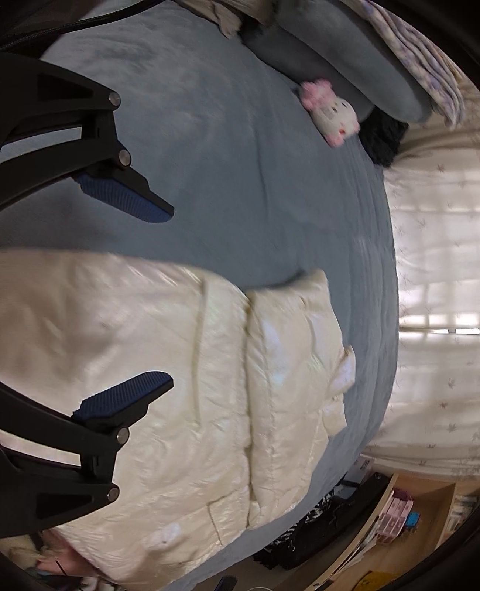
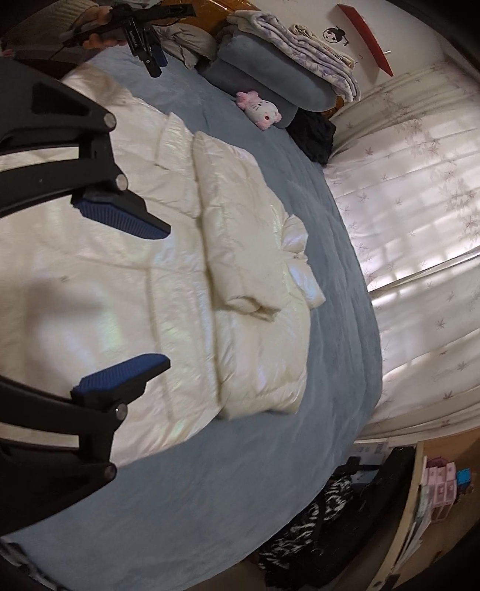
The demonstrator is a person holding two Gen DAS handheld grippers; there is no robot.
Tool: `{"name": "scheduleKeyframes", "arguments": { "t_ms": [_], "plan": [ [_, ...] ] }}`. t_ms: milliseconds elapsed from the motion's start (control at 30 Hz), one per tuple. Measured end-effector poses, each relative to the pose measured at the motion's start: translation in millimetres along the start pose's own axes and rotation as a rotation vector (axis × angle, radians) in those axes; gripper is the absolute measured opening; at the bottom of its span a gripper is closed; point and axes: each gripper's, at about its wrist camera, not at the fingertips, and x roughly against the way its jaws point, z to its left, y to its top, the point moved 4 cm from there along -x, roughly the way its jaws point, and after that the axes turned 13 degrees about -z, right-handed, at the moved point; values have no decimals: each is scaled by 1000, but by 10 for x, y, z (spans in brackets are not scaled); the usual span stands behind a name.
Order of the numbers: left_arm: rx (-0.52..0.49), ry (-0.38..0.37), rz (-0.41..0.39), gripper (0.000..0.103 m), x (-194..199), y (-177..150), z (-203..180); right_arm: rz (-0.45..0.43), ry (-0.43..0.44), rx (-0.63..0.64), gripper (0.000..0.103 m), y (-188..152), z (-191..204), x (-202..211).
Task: Fold large clothes
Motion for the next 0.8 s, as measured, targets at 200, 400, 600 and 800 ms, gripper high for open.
{"name": "scheduleKeyframes", "arguments": {
  "t_ms": [200,400,600,800],
  "plan": [
    [115,-62,81,82,146,-353,375,55,-82,-8,67,-229,-453,308],
    [268,-190,188,82,-54,-736,462,115,-166,-70,68,-524,-936,476],
    [300,-264,270,82,-306,-997,222,180,-188,-169,67,-859,-1278,533],
    [297,-262,264,87,-449,-1079,64,187,-87,-290,68,-1074,-1343,497]
  ]
}}
